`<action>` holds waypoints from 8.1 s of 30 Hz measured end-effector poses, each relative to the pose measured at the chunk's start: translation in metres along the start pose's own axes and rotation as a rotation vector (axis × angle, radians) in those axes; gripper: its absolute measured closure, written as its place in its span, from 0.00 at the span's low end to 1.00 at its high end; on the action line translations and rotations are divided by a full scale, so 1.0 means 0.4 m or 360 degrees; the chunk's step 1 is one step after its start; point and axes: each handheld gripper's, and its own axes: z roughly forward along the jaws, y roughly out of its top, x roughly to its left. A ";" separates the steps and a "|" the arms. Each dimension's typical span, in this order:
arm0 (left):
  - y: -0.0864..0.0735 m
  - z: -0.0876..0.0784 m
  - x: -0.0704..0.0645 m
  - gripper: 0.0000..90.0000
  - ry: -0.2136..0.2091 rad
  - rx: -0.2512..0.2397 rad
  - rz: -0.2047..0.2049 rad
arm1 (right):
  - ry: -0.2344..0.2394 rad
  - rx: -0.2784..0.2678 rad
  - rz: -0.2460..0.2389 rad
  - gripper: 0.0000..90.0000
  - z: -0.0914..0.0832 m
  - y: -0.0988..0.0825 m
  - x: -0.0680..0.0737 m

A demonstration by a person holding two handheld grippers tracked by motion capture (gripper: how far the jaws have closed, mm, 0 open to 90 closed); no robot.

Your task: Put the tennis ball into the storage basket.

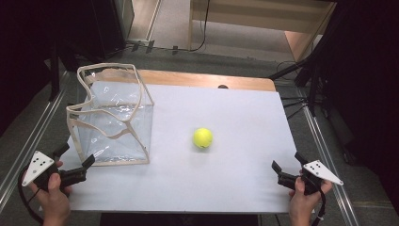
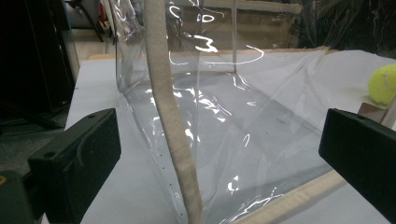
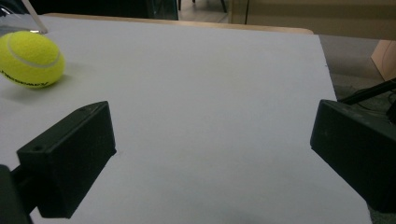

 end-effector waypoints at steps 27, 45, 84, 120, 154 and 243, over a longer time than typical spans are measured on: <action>-0.001 0.001 -0.007 0.00 -0.0002 0.0011 0.0034 | 0.0141 0.0198 -0.0186 0.00 0.053 0.097 0.068; -0.001 0.002 -0.009 0.00 -0.0005 0.0012 0.0036 | 0.0271 0.0288 -0.0280 0.00 0.140 0.172 0.134; 0.000 0.000 -0.009 0.00 -0.0014 0.0007 0.0045 | 0.0476 0.0425 -0.0433 0.00 0.272 0.247 0.254; 0.001 0.001 -0.011 0.00 -0.0014 0.0008 0.0051 | 0.0588 0.0581 -0.0509 0.00 0.377 0.245 0.345; 0.001 0.001 -0.011 0.00 -0.0021 0.0006 0.0050 | 0.0684 0.0730 -0.0516 0.13 0.455 0.223 0.399; 0.001 0.001 -0.007 0.00 -0.0035 -0.0003 0.0023 | 0.0838 0.0715 -0.0584 0.26 0.533 0.249 0.576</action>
